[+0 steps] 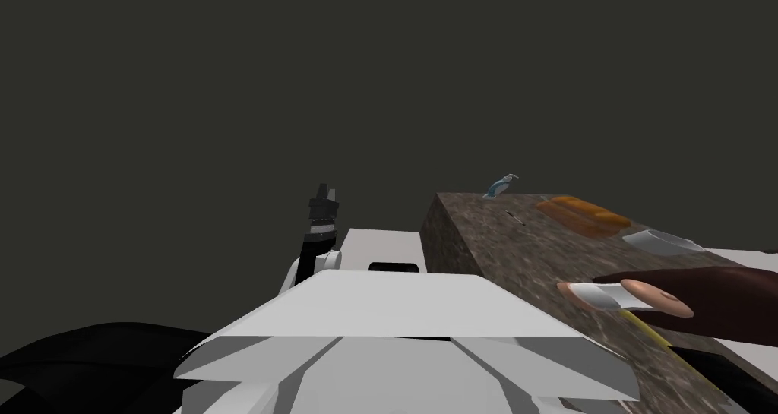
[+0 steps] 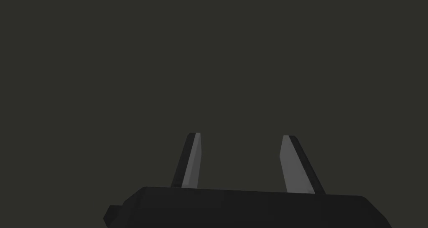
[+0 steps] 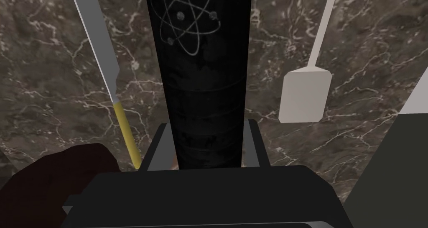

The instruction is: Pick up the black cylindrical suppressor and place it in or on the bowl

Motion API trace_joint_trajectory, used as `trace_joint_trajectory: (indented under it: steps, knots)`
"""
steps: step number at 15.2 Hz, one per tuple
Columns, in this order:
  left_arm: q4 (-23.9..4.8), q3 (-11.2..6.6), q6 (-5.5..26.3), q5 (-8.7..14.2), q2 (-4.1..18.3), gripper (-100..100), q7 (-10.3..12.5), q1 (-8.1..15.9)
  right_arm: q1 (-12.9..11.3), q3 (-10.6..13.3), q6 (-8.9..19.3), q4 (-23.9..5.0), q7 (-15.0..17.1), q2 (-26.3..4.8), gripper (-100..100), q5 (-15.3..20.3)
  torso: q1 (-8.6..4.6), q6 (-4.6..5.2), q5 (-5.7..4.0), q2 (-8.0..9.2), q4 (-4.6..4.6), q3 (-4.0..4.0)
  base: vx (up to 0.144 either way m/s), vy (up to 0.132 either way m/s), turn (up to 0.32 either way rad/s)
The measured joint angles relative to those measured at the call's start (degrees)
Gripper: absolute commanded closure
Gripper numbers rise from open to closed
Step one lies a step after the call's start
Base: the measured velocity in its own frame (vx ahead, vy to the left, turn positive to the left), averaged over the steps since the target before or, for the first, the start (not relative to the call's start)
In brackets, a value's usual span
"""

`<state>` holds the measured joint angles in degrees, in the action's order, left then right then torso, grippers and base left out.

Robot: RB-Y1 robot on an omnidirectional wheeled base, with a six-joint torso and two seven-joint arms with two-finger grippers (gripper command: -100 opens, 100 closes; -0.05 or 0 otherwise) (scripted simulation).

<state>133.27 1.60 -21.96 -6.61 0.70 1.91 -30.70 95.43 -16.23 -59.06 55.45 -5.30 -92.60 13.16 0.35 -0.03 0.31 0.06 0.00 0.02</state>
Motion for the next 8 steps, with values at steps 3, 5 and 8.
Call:
trace_joint_trajectory:
  steps: [3, 5, 8]
  knots:
    - [0.00, 0.00, 0.00, 0.00, 0.00, 0, 0.00, 0.00, 2.31, -2.18, -2.36, -1.90, 0.55, -0.73, 100, -1.23, 0.02, 0.05, 0.05, 0.12, 0.02, 0.07, -0.073, -0.005, 0.035]
    - [0.00, 0.00, 0.00, 0.00, 0.00, 0, 0.00, 0.00, 3.44, -3.09, -4.07, -3.50, 0.69, -1.11, 100, -1.86, -0.09, 0.14, 0.07, 0.30, 0.05, 0.17, -0.125, -0.052, -0.031]
    - [0.00, -0.01, 0.00, 0.00, 0.01, 0, 0.00, 0.01, 4.40, -3.39, -6.67, -6.40, 0.74, -1.89, 100, -2.62, -0.27, 0.26, 0.04, 0.63, 0.13, 0.37, -0.151, -0.083, -0.073]
